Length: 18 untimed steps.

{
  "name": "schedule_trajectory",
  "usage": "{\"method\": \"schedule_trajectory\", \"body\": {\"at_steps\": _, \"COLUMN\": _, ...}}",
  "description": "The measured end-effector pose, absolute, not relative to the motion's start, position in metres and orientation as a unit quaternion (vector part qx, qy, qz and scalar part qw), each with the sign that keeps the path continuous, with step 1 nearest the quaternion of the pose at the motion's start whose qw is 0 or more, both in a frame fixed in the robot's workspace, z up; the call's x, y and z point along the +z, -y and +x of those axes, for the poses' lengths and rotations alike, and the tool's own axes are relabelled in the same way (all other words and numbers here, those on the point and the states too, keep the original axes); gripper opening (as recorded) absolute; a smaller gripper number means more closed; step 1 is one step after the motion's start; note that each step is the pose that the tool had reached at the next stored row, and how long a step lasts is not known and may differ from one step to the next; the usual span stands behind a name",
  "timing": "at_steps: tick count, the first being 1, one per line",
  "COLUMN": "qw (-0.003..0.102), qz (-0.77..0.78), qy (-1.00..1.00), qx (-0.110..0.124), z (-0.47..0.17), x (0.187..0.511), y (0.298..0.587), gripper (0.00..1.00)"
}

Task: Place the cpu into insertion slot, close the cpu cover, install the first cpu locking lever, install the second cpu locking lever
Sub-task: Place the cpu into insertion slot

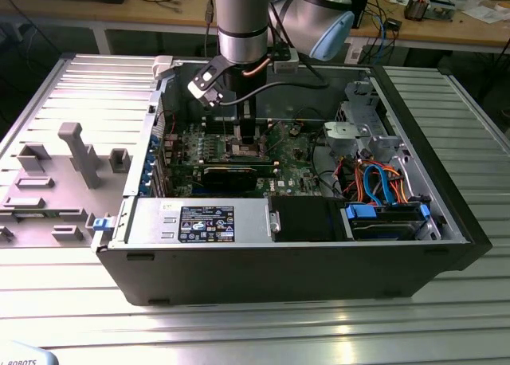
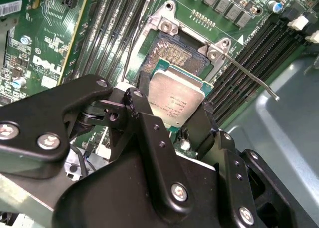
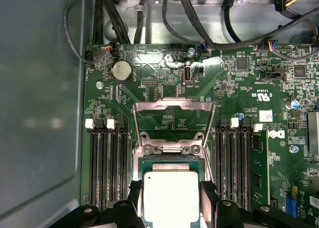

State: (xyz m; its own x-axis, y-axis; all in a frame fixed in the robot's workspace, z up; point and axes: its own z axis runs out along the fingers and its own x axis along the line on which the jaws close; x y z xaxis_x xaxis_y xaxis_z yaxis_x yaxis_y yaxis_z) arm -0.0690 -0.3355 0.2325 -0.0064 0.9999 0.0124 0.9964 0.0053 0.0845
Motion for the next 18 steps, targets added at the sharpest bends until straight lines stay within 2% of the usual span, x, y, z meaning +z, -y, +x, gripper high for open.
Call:
{"method": "schedule_trajectory", "body": {"at_steps": 3, "qw": 0.028, "qz": 0.703, "qy": -0.71, "qx": 0.032, "z": -0.07, "x": 0.226, "y": 0.335, "gripper": 0.55}}
{"method": "schedule_trajectory", "body": {"at_steps": 18, "qw": 0.026, "qz": 0.71, "qy": -0.703, "qx": 0.034, "z": -0.073, "x": 0.201, "y": 0.335, "gripper": 0.55}}
